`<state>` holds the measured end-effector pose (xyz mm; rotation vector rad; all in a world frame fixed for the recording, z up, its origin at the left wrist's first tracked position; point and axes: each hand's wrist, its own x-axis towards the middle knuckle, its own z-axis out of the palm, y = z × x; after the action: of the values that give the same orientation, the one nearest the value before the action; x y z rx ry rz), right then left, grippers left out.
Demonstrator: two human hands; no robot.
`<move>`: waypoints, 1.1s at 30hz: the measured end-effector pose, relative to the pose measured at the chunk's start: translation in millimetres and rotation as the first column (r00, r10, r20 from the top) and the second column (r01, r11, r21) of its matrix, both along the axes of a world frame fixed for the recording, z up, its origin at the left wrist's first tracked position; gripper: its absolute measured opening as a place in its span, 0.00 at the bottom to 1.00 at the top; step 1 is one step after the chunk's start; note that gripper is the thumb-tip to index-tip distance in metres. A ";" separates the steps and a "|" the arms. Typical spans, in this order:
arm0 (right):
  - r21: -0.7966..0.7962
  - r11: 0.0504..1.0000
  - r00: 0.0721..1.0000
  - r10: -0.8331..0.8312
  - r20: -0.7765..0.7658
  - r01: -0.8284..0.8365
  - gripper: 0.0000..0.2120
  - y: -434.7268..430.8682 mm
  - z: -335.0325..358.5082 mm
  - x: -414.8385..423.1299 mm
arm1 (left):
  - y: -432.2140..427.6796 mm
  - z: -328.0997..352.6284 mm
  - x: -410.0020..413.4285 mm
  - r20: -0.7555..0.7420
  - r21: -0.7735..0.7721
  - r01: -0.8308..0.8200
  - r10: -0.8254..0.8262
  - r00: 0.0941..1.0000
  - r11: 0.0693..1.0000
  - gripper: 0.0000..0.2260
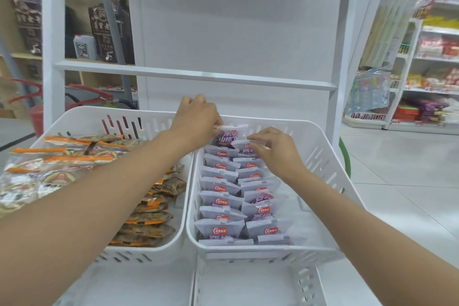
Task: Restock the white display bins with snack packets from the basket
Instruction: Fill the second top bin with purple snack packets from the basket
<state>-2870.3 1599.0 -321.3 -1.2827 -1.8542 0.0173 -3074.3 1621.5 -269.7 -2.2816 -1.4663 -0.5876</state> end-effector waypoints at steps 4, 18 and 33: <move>-0.035 0.999 0.978 -0.007 -0.209 -0.001 0.08 2.0 3.7 0.2 | -5.6 -1.2 3.8 0.059 -0.080 0.088 -0.083 0.995 0.993 0.13; -0.243 0.969 0.994 -0.057 -0.088 0.034 0.09 12.8 -2.5 1.1 | -0.6 1.7 6.3 -0.085 -0.148 -0.088 0.076 0.993 0.985 0.08; -0.312 0.946 0.992 -0.114 -0.050 0.093 0.25 -24.2 0.2 -0.9 | -34.9 -9.7 -5.4 -0.010 -0.185 -0.001 0.000 1.000 0.983 0.20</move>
<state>-2871.2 1574.8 -321.1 -1.5729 -1.7715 0.3024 -3079.7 1586.6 -279.4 -2.4191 -1.5758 -0.4562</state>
